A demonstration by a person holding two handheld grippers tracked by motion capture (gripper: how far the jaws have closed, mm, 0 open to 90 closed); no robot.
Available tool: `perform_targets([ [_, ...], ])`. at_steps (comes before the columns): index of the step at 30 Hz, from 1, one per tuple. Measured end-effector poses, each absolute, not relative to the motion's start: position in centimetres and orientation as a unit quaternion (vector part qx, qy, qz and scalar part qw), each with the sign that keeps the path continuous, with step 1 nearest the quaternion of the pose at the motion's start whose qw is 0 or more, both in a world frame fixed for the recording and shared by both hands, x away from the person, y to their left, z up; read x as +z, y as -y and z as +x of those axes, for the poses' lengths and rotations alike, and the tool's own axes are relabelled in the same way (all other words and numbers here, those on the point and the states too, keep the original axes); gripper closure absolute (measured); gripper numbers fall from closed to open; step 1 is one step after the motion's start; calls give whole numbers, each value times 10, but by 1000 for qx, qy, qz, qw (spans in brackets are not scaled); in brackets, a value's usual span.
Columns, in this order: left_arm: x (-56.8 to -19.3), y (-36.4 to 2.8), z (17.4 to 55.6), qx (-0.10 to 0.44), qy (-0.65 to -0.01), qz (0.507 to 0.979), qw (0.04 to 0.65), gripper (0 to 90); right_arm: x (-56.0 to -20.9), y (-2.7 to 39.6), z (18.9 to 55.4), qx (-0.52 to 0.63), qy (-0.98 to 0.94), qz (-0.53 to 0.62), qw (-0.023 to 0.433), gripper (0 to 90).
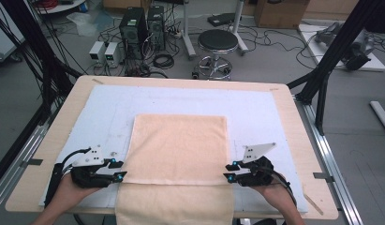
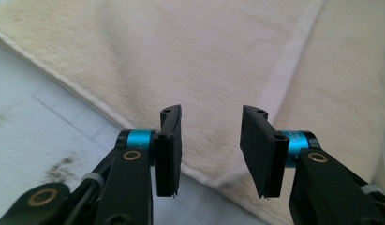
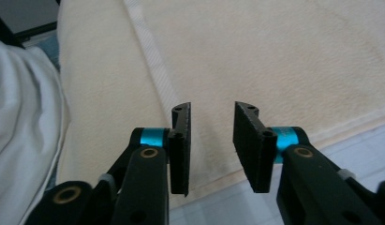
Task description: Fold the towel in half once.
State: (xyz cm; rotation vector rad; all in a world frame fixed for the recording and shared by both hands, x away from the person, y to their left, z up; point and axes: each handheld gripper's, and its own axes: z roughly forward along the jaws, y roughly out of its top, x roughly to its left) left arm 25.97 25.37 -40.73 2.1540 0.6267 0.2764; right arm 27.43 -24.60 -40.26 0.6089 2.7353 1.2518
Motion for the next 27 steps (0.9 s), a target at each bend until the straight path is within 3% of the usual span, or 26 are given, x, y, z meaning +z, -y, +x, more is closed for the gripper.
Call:
perform_targets([
  [12,-404,-234,327,138,-318,836,426,583,-399,244,345,382,-878,274,87,515],
  [17,-410,-224,356,148,-342,834,406,511,-399,240,377,363,-877,299,99,467],
  [19,-417,-224,363,145,-352,834,399,459,-401,239,386,355,-880,299,104,451],
  [27,-428,-229,372,141,-368,835,385,452,-418,240,399,343,-879,315,99,428],
])
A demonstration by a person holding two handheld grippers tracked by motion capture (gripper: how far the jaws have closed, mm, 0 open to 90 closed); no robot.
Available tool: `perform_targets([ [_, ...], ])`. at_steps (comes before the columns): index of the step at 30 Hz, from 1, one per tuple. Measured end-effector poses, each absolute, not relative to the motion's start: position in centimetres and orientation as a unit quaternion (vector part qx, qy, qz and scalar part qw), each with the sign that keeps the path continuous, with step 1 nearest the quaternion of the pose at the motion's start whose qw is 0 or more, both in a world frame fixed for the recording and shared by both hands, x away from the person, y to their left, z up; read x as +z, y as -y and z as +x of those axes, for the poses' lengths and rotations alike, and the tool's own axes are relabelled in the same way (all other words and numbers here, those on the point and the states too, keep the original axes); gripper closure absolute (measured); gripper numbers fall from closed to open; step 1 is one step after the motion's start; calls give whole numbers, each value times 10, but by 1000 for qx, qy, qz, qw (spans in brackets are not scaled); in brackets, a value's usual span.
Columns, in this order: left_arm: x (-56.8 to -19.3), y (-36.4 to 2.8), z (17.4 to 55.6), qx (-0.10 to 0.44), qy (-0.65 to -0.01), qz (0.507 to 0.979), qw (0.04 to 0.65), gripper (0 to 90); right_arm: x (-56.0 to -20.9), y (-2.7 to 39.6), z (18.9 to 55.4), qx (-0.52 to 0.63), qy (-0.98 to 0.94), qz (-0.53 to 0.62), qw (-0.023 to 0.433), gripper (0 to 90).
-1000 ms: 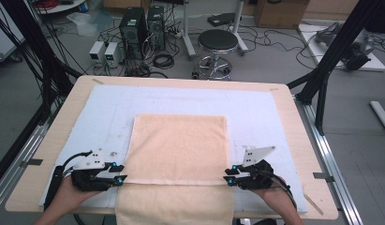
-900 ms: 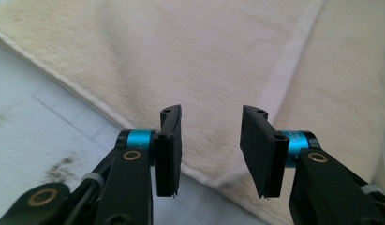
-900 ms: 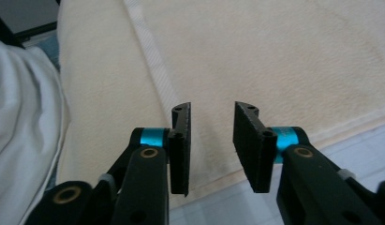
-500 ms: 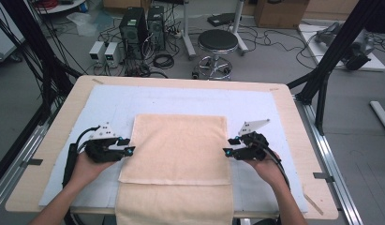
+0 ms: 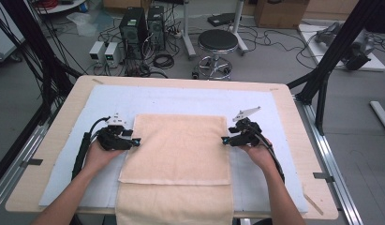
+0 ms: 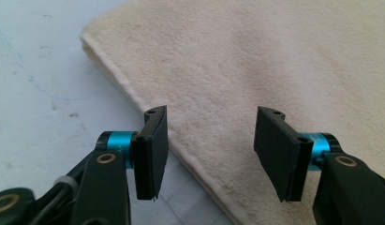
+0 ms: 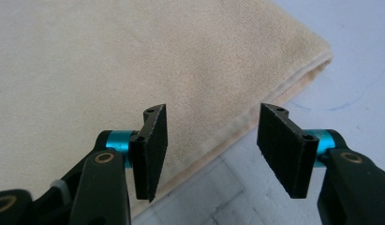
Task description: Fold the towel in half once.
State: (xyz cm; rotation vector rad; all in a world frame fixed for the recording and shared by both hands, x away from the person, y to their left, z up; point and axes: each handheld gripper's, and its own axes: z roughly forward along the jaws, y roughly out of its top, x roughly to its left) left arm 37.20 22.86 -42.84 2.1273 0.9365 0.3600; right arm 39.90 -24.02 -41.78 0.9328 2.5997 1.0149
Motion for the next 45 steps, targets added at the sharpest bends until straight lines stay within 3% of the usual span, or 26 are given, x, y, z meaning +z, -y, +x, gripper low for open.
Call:
perform_targets([
  [12,-435,-232,378,125,-408,828,363,507,-430,238,404,320,-878,349,76,489],
  [19,-435,-225,377,110,-415,823,372,731,-430,238,406,322,-874,357,69,594],
  [22,-435,-224,376,105,-414,823,374,815,-429,237,406,326,-875,353,53,760],
  [23,-435,-223,376,109,-412,824,373,823,-429,236,406,326,-878,347,53,805],
  [28,-435,-224,377,109,-411,824,374,841,-430,239,408,338,-876,344,31,842],
  [45,-430,-222,393,137,-430,811,373,849,-424,238,419,336,-873,347,71,852],
])
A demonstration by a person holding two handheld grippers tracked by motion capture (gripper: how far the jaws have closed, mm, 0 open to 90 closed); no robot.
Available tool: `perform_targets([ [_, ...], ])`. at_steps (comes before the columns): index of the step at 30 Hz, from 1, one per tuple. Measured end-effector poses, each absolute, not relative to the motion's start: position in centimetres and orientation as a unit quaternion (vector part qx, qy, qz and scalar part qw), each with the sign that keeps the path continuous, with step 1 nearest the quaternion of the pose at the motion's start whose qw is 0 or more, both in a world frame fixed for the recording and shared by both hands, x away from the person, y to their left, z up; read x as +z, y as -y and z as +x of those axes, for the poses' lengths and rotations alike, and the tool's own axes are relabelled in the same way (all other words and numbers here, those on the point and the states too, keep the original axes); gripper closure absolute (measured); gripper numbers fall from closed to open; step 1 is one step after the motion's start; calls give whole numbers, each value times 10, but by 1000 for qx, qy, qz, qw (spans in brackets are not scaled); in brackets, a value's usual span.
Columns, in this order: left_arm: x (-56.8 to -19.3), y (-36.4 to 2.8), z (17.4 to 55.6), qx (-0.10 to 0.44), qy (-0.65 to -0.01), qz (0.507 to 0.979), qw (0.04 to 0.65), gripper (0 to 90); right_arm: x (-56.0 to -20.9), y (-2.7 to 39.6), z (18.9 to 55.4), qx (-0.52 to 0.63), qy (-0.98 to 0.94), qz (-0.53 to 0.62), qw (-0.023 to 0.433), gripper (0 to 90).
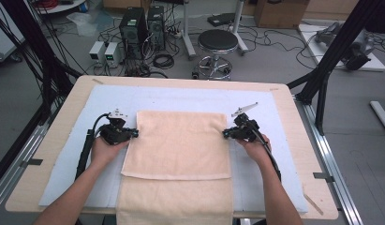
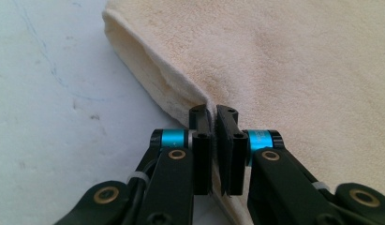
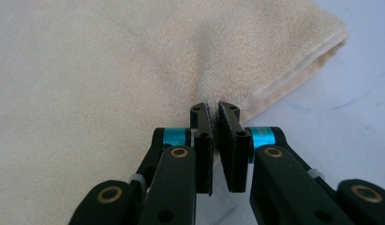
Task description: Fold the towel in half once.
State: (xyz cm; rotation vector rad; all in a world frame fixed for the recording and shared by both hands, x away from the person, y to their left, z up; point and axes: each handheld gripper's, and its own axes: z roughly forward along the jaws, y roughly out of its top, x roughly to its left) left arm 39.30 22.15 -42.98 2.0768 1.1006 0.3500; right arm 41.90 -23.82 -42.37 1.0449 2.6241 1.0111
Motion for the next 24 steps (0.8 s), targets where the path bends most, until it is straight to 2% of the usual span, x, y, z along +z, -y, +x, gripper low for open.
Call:
perform_targets([
  [16,-427,-211,449,171,-463,791,363,848,-410,231,474,320,-856,392,105,849],
  [18,-427,-211,454,165,-463,790,366,847,-414,234,477,324,-851,402,96,841],
  [19,-429,-210,455,168,-461,792,364,845,-417,235,477,319,-851,407,91,822],
  [21,-432,-210,454,169,-450,802,356,822,-421,236,477,307,-856,406,95,728],
  [24,-430,-216,453,170,-439,809,353,713,-419,243,473,322,-850,404,106,628],
])
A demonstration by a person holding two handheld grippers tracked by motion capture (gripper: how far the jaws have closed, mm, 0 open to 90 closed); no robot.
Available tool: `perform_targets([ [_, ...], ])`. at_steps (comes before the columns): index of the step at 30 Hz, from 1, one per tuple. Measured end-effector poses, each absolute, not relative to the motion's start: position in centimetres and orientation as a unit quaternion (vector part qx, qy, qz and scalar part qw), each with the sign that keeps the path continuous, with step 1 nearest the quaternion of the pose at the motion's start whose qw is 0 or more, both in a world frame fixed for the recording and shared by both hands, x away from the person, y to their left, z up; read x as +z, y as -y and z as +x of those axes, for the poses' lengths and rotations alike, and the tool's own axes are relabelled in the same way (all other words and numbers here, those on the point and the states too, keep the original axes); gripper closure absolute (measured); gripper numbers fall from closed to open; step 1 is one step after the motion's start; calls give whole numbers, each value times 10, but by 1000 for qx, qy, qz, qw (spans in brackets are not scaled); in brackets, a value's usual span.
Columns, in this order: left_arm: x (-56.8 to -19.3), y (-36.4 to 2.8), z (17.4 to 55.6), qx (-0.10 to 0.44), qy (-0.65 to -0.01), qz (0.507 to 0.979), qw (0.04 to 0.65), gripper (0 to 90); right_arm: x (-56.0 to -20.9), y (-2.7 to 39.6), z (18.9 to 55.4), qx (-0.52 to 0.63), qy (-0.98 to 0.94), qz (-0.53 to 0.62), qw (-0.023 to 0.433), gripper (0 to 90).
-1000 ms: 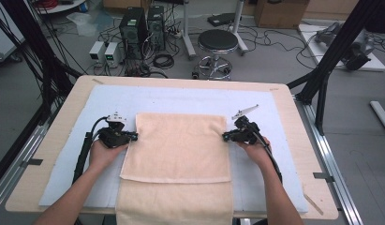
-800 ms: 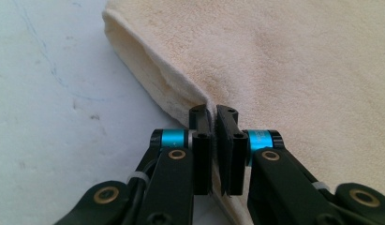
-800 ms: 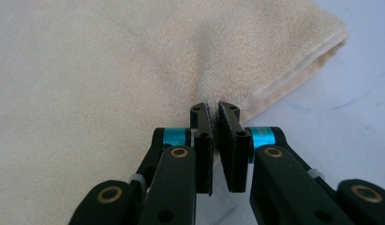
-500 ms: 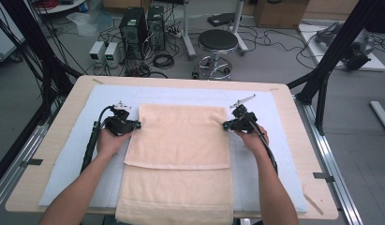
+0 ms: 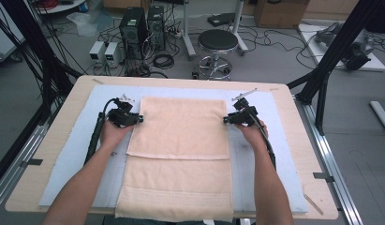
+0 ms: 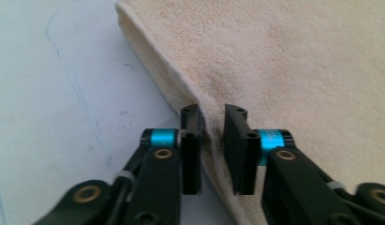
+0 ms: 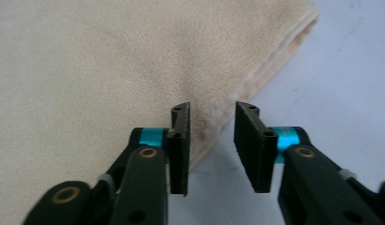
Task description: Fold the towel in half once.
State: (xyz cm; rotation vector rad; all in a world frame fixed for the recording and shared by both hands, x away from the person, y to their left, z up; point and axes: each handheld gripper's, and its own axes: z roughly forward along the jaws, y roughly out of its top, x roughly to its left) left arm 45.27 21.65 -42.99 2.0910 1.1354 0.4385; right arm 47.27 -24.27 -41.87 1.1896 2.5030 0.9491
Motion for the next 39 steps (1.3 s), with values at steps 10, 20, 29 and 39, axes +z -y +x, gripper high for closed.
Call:
perform_targets([
  [10,-408,-231,422,137,-402,813,397,485,-406,245,430,363,-856,347,118,475],
  [20,-407,-233,370,159,-350,822,419,430,-402,242,389,381,-859,317,131,405],
  [29,-408,-237,343,151,-338,827,423,373,-391,232,367,370,-873,293,122,348],
  [39,-413,-235,322,149,-316,831,433,344,-408,233,343,379,-872,286,118,346],
])
